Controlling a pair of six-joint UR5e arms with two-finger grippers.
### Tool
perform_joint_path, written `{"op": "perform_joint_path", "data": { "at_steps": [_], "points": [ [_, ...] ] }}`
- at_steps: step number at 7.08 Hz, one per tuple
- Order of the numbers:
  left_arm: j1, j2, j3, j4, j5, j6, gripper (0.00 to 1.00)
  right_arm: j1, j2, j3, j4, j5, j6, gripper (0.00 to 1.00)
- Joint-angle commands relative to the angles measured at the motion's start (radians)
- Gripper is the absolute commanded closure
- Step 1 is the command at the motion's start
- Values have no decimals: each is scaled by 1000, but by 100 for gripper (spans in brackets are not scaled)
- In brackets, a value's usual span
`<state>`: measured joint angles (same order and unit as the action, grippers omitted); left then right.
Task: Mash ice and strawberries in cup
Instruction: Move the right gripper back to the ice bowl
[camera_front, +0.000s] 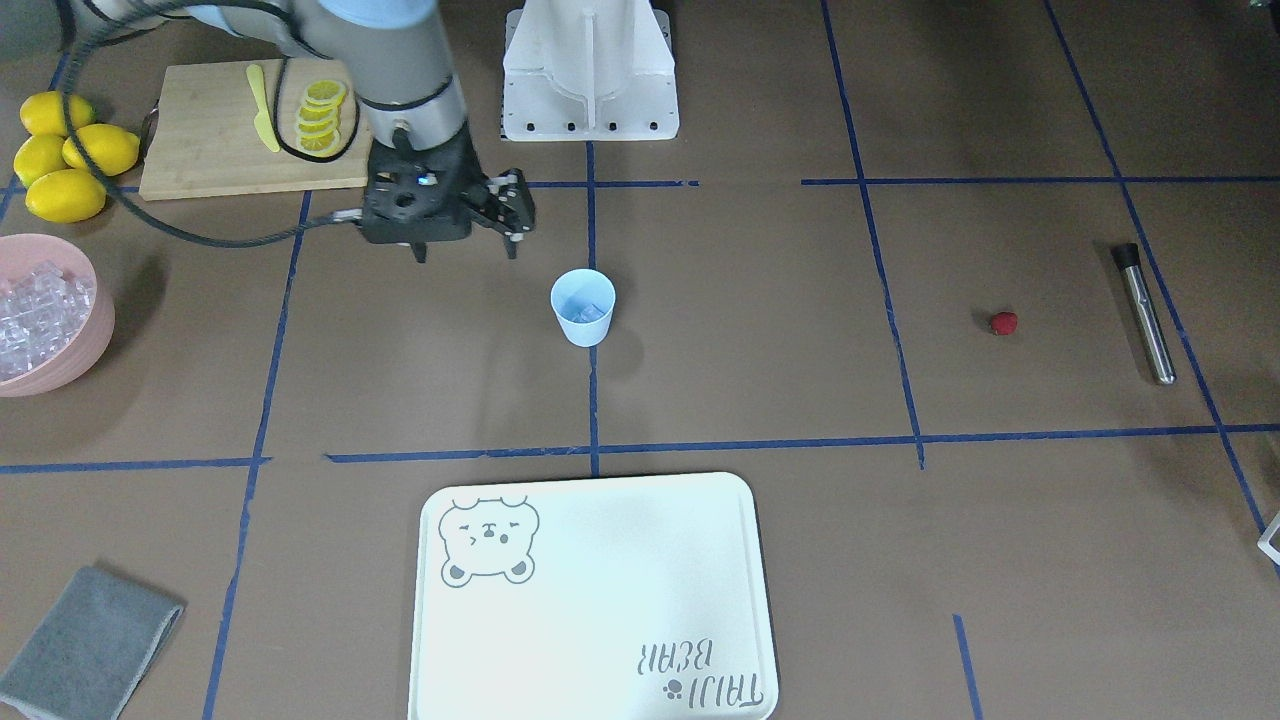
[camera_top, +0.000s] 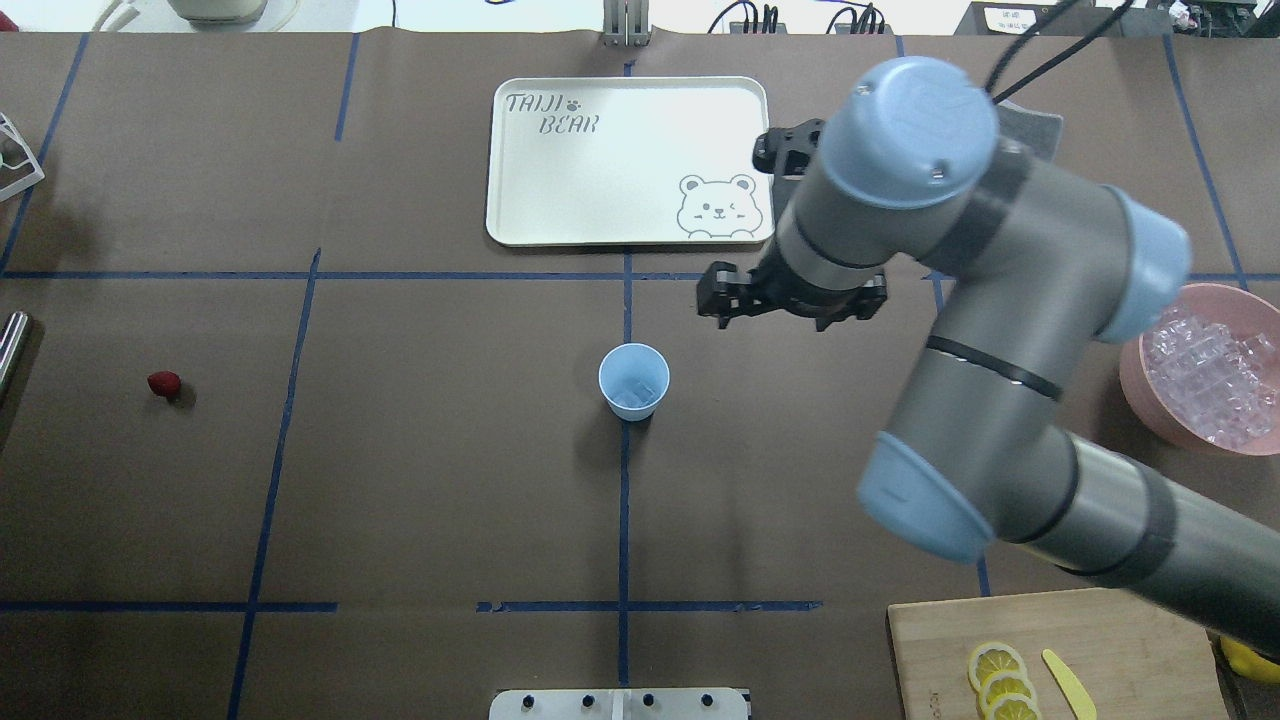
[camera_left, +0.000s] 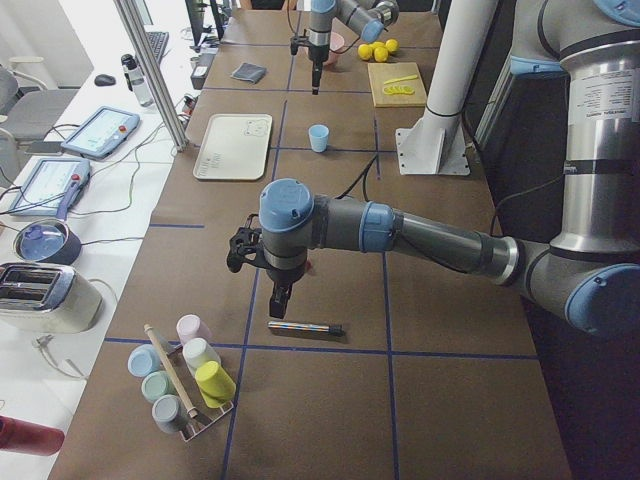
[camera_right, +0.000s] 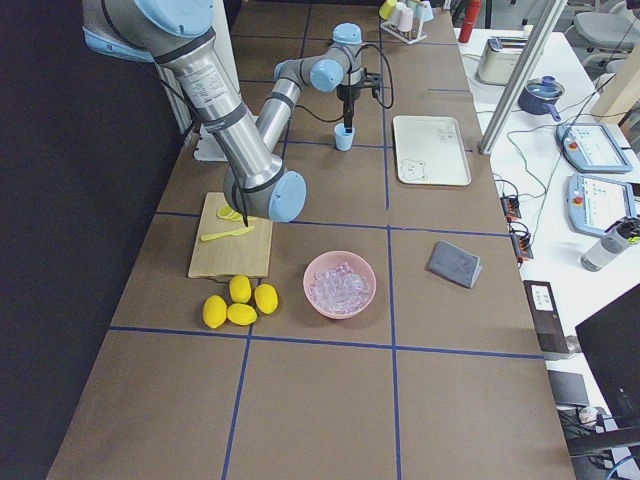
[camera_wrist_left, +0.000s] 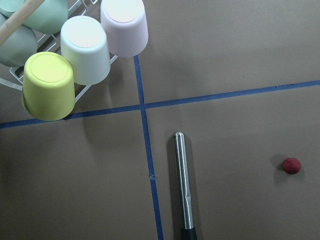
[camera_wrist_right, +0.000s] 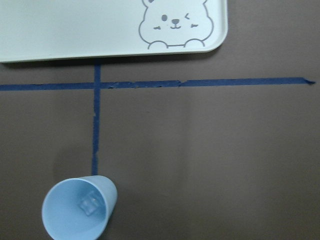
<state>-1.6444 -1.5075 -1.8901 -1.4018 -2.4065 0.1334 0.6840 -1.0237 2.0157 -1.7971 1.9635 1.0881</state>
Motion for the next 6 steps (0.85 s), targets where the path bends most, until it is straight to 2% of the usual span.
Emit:
{"op": "perform_joint_path", "data": {
  "at_steps": [1, 2, 3, 4, 5, 6],
  "points": [
    [0, 1, -27, 1, 1, -2, 0, 160, -284, 173, 24, 104, -194, 1],
    [0, 3, -30, 1, 1, -2, 0, 254, -429, 176, 109, 174, -308, 1],
    [0, 3, -38, 1, 1, -2, 0, 317, -601, 160, 280, 181, -386, 1],
    [0, 4, -46, 3, 1, -2, 0, 357, -671, 96, 421, 207, -408, 1],
    [0, 4, -47, 3, 1, -2, 0, 385, -693, 30, 477, 227, -483, 1],
    [0, 4, -47, 1, 1, -2, 0, 431, -705, -23, 478, 229, -598, 1]
  ]
}}
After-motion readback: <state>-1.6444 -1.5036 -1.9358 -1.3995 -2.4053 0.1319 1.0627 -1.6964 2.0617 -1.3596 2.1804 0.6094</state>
